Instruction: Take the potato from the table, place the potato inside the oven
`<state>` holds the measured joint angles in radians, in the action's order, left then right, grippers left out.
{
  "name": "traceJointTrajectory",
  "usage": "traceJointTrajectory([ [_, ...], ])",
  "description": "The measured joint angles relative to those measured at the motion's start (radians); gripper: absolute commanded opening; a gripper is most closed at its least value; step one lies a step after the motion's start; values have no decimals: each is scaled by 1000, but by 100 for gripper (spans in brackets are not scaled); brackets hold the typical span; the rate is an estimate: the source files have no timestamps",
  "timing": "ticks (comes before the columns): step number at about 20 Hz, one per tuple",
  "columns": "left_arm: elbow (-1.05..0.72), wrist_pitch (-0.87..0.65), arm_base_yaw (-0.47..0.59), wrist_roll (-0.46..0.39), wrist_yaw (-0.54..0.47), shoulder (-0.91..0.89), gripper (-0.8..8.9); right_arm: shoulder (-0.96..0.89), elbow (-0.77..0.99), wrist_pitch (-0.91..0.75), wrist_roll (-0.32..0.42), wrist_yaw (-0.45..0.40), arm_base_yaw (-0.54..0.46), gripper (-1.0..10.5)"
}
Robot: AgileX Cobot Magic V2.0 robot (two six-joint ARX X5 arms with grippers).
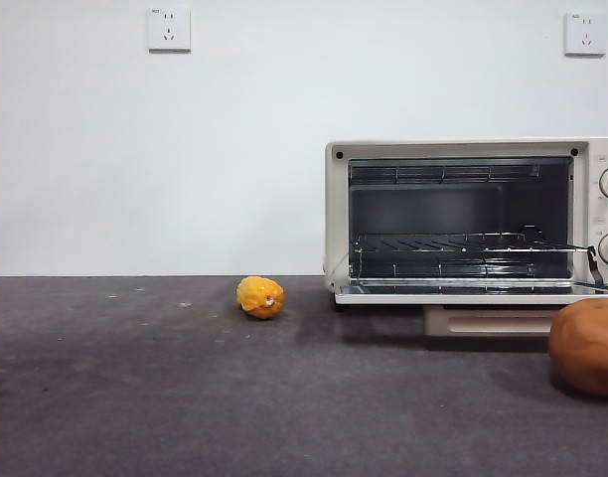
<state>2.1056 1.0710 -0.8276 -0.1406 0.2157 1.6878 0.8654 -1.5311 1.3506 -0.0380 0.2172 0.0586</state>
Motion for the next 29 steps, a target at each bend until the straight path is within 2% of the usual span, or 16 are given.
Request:
traceJointTrajectory([
  [3, 0, 58, 0, -6, -63, -58, -8, 29, 0, 2, -27, 82, 0, 1],
  [6, 0, 107, 0, -13, -109, -116, -8, 44, 2, 2, -76, 103, 0, 1],
  [8, 0, 134, 0, -24, -117, -179, -8, 43, 28, 2, -141, 89, 0, 2],
  [11, 0, 204, 0, -34, -136, -269, -8, 15, 129, 2, -219, 23, 0, 2],
  [14, 0, 251, 0, -35, -139, -355, -8, -23, 293, -13, -284, 18, 7, 11],
  [16, 0, 251, 0, -32, -138, -415, -8, -39, 393, -94, -340, 15, 37, 21],
  [19, -2, 251, 0, -11, -139, -508, -8, -36, 508, -195, -426, -8, 107, 246],
  [21, -36, 249, 0, 12, -139, -579, -8, -2, 564, -276, -487, -32, 169, 344],
  [25, -203, 248, 0, 78, -175, -761, -8, 158, 585, -369, -589, -197, 298, 581],
  [29, -381, 251, 0, 139, -310, -933, -8, 340, 585, -413, -653, -233, 384, 607],
])
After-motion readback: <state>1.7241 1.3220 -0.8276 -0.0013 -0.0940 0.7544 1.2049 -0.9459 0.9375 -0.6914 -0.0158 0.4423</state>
